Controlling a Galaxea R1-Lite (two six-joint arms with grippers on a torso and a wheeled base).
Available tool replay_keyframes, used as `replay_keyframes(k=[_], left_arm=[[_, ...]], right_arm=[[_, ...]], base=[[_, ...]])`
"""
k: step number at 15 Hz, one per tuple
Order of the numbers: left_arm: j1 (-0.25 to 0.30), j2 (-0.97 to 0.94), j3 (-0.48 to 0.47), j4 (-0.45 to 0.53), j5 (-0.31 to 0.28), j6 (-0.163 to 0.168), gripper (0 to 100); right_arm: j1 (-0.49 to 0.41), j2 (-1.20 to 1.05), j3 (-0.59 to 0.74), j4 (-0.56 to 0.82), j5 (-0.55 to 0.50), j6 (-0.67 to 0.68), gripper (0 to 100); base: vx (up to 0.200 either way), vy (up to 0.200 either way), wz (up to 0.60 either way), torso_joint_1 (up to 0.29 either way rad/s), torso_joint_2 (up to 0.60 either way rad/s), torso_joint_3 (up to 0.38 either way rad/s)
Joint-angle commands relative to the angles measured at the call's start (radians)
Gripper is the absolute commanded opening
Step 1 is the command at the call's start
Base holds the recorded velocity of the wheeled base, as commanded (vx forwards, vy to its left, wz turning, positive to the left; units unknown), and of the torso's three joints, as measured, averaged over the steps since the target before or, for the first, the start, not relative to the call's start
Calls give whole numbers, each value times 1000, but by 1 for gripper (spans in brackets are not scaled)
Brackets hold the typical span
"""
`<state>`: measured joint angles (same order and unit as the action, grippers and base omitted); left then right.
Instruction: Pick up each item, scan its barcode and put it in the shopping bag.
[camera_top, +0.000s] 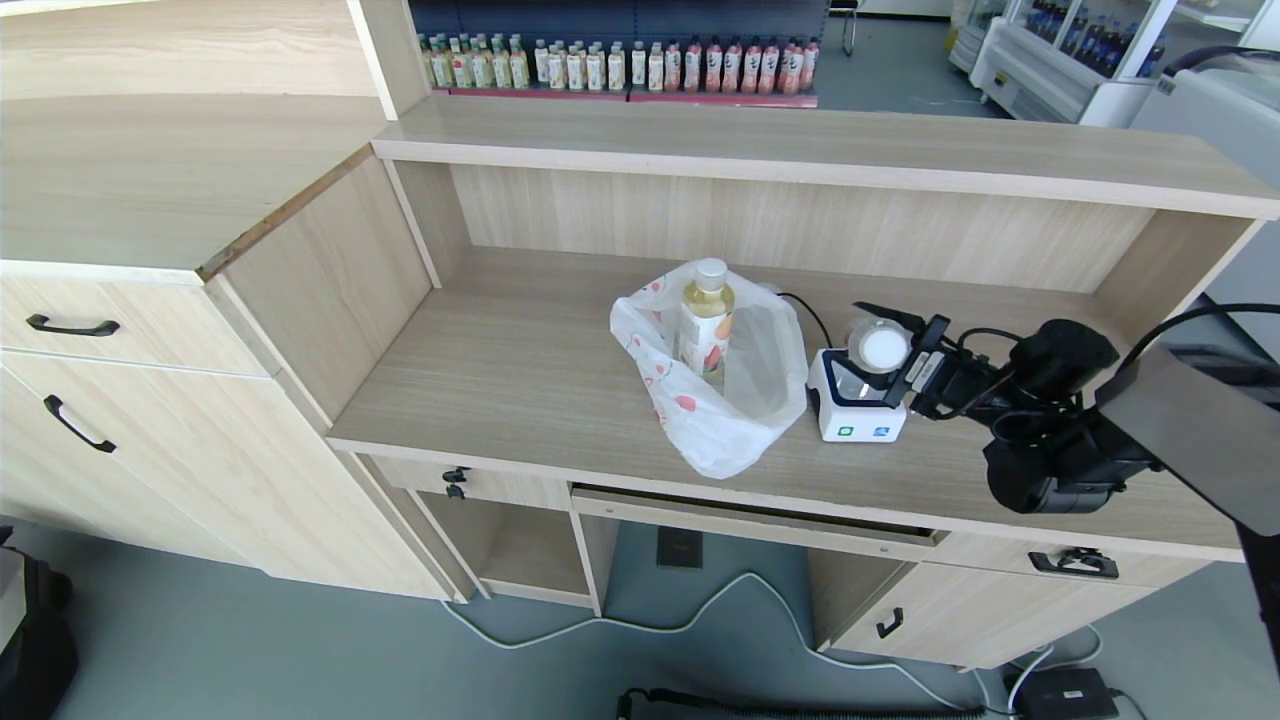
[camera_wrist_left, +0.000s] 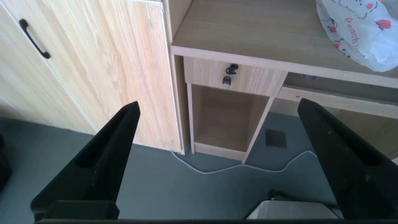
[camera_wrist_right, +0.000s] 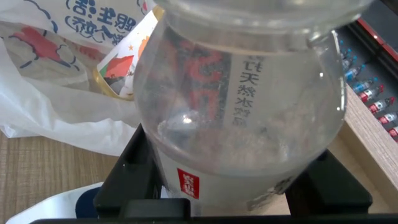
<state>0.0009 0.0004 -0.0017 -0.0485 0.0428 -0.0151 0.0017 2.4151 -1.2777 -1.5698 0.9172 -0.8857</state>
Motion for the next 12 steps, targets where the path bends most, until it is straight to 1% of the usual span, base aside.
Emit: replay_keyframes(k=[1,8,12], left_arm=[[1,0,0,-1,0,0,100],[1,0,0,-1,0,0,100],[1,0,0,-1,2,0,100]], right_arm=[[12,21,-22,-1,0,1,0],[21,58,-65,-1,0,4,0],[27,59,-65,-1,0,4,0]], base=[[0,0,0,0,0,0],[0,0,0,0,0,0],[0,0,0,0,0,0]])
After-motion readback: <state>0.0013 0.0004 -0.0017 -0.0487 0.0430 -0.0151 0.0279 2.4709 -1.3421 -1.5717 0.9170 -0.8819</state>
